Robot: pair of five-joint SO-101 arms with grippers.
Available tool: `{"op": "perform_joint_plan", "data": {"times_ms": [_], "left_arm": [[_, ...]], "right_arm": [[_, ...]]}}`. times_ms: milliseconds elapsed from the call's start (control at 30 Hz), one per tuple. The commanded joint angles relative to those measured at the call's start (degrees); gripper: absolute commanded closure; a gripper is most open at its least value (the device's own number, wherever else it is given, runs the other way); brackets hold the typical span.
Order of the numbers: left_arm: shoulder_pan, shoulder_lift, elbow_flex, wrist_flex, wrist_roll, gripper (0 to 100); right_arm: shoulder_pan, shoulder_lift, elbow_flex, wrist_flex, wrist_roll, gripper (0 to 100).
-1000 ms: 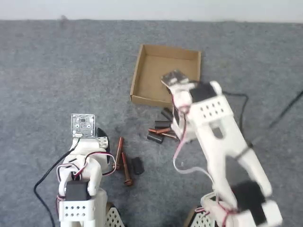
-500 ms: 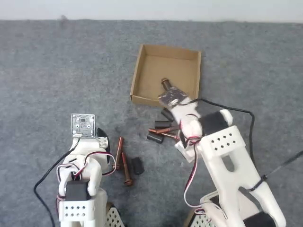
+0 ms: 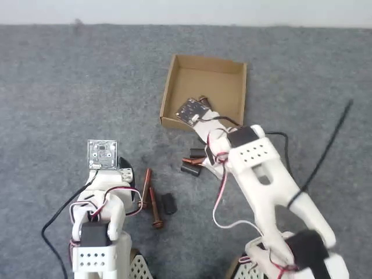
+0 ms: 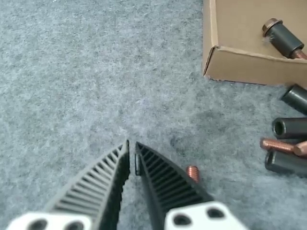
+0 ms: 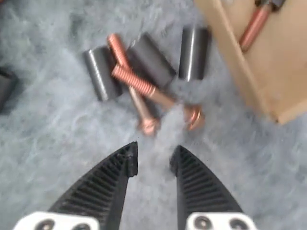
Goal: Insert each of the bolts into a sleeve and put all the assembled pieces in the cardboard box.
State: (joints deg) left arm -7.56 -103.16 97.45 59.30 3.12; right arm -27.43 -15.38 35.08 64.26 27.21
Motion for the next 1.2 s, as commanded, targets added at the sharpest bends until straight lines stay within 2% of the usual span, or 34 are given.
{"op": "perform_joint_plan", "data": {"times_ms": [0, 533, 1167], "left_arm": [[-0.2, -1.0, -0.9, 0.0, -0.7, 98], [-0.2, -1.0, -0.9, 0.0, -0.7, 98], [0.0, -1.0, -0.9, 0.0, -0.7, 98]], "right_arm": [[-0.1, 3.2, -5.2, -3.5, 2.1, 89.3], [-0.1, 23.0, -22.6, -4.0, 1.7, 89.2], [0.0, 40.5, -34.5, -4.1, 1.7, 89.2]]}}
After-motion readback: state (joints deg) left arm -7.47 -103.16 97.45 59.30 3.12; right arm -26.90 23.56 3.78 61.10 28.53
